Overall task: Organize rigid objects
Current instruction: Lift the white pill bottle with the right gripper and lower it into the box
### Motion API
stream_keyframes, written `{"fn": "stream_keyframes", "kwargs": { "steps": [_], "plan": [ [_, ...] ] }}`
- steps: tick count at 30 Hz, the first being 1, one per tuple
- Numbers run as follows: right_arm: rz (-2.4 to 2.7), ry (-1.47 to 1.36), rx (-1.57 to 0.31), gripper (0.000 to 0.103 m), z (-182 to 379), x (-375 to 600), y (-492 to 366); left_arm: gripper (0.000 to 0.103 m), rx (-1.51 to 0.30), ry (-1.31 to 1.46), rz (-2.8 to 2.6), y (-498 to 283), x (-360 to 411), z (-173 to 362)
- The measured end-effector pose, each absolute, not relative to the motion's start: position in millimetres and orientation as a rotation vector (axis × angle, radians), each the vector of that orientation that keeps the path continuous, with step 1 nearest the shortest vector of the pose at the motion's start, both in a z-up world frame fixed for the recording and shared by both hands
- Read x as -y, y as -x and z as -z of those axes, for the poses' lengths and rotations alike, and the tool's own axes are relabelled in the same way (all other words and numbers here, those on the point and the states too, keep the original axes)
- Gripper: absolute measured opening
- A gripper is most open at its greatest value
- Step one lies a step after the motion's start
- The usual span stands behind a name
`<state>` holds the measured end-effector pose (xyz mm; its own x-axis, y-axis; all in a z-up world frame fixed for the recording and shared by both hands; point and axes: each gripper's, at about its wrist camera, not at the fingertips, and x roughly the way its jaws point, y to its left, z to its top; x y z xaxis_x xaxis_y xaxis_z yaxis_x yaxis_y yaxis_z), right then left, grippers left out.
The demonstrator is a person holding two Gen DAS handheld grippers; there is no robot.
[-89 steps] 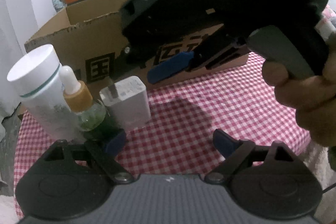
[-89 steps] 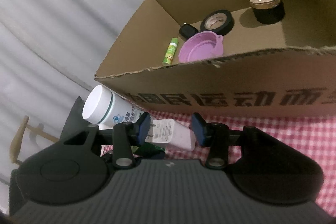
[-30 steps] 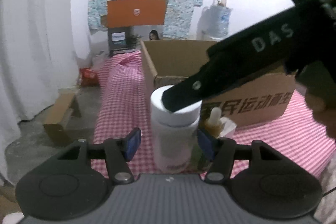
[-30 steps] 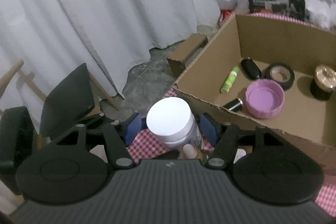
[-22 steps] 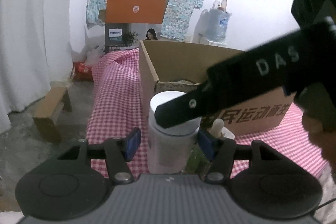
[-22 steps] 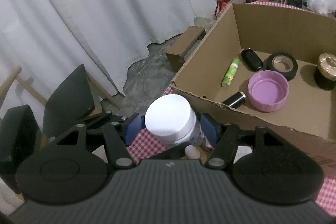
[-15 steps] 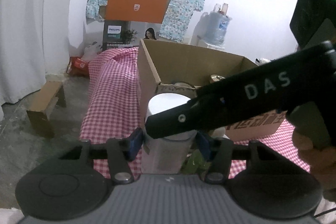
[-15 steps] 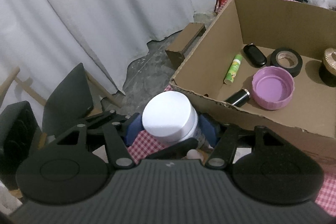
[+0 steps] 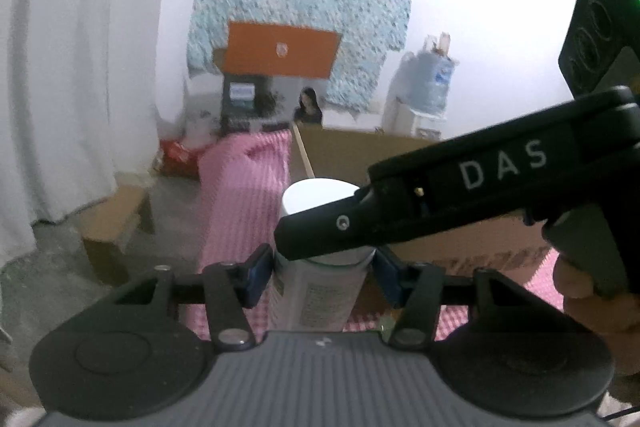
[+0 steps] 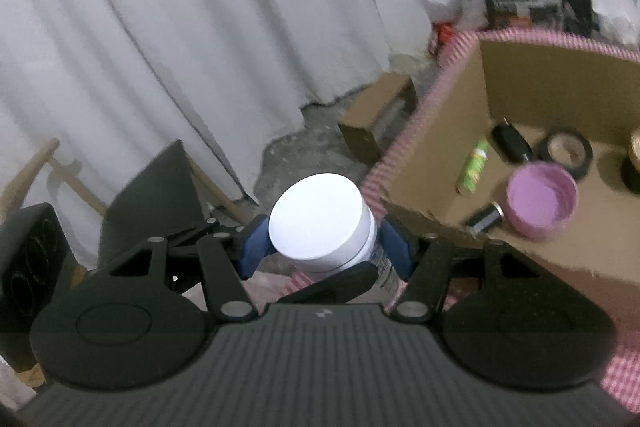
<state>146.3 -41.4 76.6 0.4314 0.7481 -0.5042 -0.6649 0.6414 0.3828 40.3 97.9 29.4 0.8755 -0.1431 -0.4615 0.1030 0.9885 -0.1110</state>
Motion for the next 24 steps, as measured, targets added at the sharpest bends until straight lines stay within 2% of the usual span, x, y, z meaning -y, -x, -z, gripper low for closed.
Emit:
{"fn": "stream_keyframes", "kwargs": {
  "steps": [6,14,19,24],
  "plan": [
    [-0.927,-0.13,-0.566,0.06,-128,52,-135,0.056,-0.393,0.032,0.095,-39,-87,-83],
    [-0.852,-0.144,-0.474,0.06,-202,114,-157,0.056,-0.317,0.027,0.189,-88,-40,-143],
    [-0.758,-0.169,-0.51,0.06,-211,166,-187,0.056,-0.375,0.039,0.271,-135,-1,-143],
    [-0.692,-0.237,-0.62,0.06,-179,212,-230,0.056,-0.5,0.047,0.315,-181,36,-116]
  ]
}}
